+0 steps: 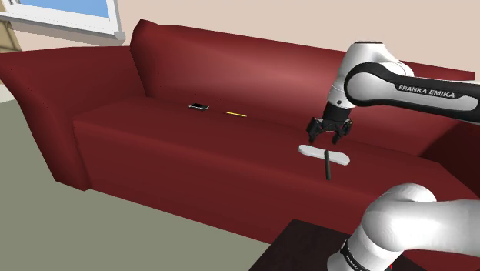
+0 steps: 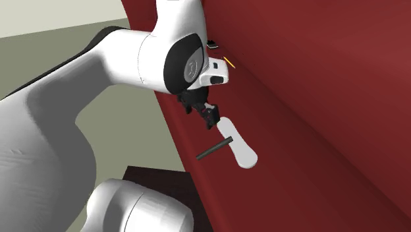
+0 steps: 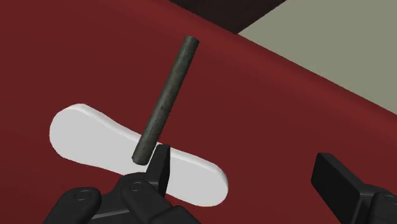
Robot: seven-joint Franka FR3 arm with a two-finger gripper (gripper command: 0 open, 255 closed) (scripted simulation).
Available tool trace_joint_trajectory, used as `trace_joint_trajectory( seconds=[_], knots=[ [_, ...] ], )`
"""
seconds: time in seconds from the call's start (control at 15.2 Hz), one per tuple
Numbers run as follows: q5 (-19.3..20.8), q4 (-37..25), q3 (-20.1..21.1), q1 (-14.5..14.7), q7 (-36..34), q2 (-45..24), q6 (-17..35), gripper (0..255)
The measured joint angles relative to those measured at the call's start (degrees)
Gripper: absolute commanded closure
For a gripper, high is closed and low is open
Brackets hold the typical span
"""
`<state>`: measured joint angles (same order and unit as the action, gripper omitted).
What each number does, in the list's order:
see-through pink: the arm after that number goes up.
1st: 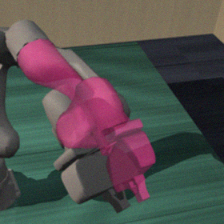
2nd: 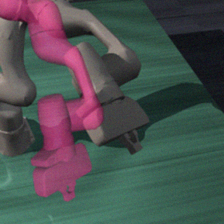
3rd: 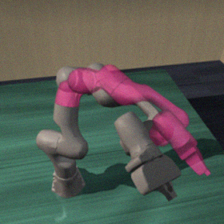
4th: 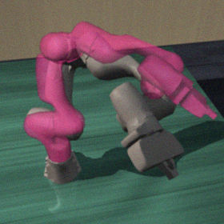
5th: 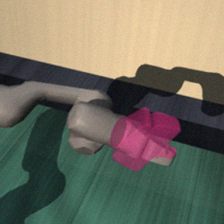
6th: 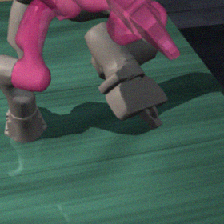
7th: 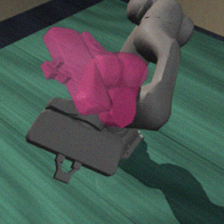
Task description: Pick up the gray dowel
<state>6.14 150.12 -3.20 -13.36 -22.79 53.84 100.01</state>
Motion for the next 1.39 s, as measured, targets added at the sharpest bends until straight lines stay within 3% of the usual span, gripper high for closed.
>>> trace_joint_trajectory(
  seconds=[0.4,0.92,0.99,1.39],
  knots=[
    [3.4,11.2,-1.7,-9.6,-10.0,5.3,9.3,0],
    [4.4,17.9,-2.1,-11.4,-12.2,6.2,15.5,0],
    [4.5,18.2,-2.2,-11.4,-12.2,6.1,16.0,255],
    [4.6,18.4,-2.3,-11.5,-12.1,5.8,16.5,255]
  ],
)
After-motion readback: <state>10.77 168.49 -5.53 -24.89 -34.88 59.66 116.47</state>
